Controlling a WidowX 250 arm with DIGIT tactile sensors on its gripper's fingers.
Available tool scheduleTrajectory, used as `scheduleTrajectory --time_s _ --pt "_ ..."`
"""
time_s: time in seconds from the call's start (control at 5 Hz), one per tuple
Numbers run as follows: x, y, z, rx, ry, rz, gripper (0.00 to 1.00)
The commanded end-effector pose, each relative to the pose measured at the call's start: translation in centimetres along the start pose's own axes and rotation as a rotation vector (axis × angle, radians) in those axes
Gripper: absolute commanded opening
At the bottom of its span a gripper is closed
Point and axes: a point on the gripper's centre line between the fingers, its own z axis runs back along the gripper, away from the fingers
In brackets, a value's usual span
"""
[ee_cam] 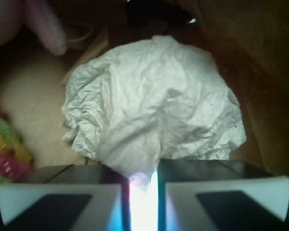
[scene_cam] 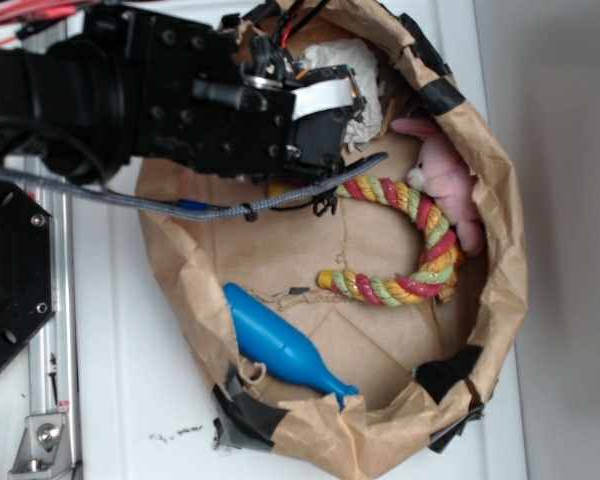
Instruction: Grab the white paper.
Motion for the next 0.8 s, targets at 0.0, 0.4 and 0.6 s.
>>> scheduleTrajectory --time_s 0.0,0.4,0.6 --pt "2.9 -3.4 13.2 -0.445 0.090 -0.094 0.00" --pt "3.1 -4.2 15.8 -0.490 0.253 -0.210 0.00" --pt "2.8 -4.0 15.4 -0.454 0.253 -0.215 0.00"
